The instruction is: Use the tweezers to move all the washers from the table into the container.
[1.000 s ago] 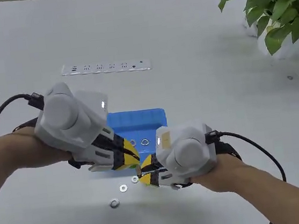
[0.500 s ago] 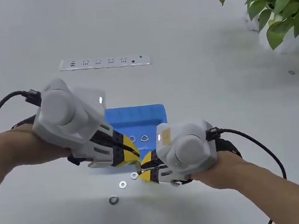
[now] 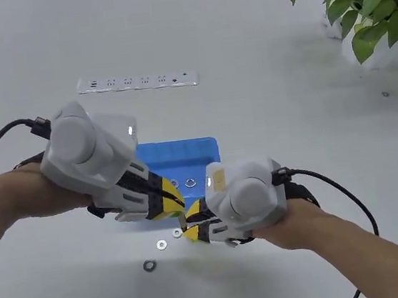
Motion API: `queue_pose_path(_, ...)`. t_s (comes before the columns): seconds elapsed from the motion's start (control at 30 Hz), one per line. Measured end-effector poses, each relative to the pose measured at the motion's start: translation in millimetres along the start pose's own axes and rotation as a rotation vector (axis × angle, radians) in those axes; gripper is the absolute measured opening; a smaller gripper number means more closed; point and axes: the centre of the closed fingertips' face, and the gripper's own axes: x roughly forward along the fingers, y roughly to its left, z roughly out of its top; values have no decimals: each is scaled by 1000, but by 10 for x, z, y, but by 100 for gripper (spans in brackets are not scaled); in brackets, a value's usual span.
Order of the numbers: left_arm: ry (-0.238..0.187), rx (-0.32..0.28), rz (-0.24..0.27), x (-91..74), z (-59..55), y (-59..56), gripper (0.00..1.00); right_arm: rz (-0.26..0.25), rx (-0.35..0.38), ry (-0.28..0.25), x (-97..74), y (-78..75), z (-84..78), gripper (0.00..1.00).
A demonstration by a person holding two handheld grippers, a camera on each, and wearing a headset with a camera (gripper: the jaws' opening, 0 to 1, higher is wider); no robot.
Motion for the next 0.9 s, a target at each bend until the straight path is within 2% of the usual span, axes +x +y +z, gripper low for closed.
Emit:
queue_pose_path(0.3,-12,-25,-10,5,5,28,6,2,15,-11,-9,0,17,14)
queue_pose_path(0.9,2,-12,-16,21,6,13,6,-2,29,-12,-10,-21,10,10)
